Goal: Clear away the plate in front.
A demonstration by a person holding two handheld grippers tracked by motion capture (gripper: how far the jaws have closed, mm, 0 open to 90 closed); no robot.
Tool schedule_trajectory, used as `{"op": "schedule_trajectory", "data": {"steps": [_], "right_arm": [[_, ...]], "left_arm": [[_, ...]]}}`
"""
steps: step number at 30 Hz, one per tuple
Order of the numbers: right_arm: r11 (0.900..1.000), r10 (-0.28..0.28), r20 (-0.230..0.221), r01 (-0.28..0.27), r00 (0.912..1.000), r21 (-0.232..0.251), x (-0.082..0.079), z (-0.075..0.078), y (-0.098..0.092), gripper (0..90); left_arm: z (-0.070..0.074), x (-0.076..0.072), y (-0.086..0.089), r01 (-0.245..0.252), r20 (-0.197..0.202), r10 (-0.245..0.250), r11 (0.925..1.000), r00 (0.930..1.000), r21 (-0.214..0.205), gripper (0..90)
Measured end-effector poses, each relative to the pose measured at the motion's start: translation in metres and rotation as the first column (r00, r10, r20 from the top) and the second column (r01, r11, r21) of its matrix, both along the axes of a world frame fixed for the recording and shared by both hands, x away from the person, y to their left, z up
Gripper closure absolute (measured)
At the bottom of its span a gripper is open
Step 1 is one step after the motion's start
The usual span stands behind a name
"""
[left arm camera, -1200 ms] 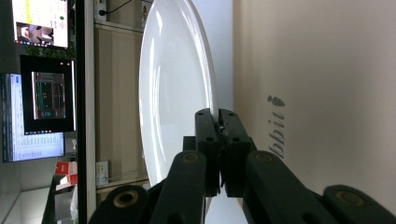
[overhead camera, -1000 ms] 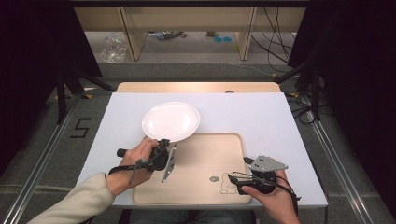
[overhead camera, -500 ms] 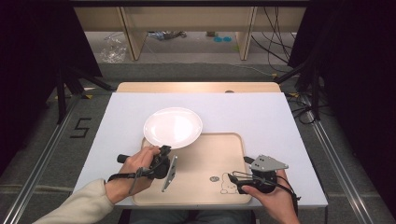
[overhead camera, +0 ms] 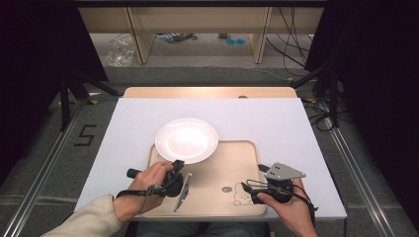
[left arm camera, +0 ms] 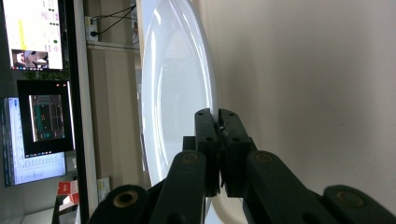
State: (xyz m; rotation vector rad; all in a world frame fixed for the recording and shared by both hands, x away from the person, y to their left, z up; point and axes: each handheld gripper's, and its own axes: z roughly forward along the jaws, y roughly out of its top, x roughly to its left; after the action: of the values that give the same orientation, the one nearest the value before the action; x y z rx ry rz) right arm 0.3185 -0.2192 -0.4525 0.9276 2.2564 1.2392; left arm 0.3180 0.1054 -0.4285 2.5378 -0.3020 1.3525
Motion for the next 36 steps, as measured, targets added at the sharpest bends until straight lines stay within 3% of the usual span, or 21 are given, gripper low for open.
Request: {"op": "schedule_trajectory", "data": {"steps": [36], "right_arm": [[0.9999, -0.014, 0.008, 0.014, 0.9999, 0.009, 0.002, 0.001, -0.002, 17.9]], "left_arm": [[-0.013, -0.035, -0.016, 0.092, -0.060, -0.091, 0.9956, 0.9941, 0.017, 87.7]]}}
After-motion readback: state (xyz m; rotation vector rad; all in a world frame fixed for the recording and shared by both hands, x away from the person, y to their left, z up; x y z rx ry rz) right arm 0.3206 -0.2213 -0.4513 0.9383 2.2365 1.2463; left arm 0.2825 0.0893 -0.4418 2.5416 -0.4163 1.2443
